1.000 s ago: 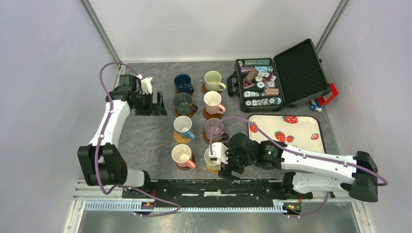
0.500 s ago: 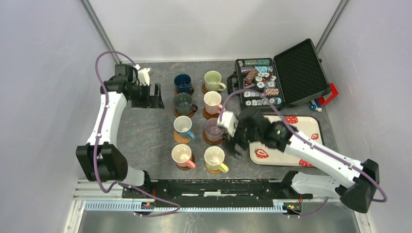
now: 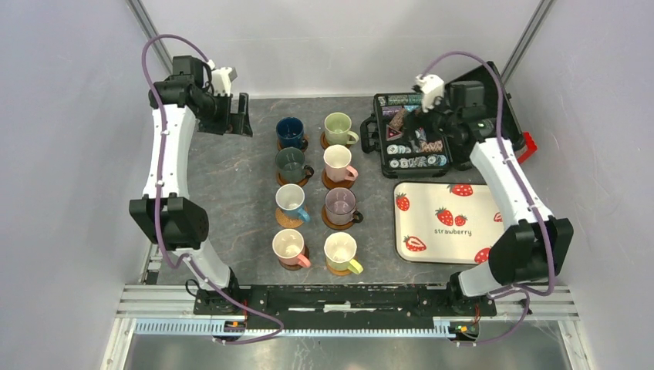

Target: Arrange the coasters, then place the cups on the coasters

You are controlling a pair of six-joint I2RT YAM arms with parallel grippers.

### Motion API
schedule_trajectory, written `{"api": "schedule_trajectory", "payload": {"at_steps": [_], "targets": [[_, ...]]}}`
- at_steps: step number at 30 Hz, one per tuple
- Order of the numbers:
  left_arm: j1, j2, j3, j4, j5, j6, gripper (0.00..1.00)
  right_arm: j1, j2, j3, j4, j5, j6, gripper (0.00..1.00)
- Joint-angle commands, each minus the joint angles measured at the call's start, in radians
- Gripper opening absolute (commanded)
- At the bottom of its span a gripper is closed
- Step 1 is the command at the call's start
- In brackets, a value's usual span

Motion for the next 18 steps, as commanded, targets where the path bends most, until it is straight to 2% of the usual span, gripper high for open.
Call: {"api": "schedule_trajectory", "payload": {"at_steps": [1,5,10,13,18], "targets": [[0.008,-0.033,-0.106,0.008,-0.057,0.010,1.00,-0.189,0.013,-0.089,0.051,-0.065,-0.031,0.98],[0.036,-0.101,-0.307,0.118,-0.067,0.004,1.00,-0.337,-0.004,-0.186,0.066,-0.084,-0.085,0.98],[0.057,-0.161,-0.502,0.221,-0.077,0.001,1.00,-0.402,-0.043,-0.303,0.084,-0.079,-0.134,0.98],[0.062,-0.170,-0.539,0.254,-0.086,-0.010,1.00,-0.409,-0.065,-0.353,0.106,-0.085,-0.131,0.98],[0.062,-0.160,-0.512,0.289,-0.125,-0.030,1.00,-0.409,-0.051,-0.349,0.109,-0.107,-0.115,0.98]]}}
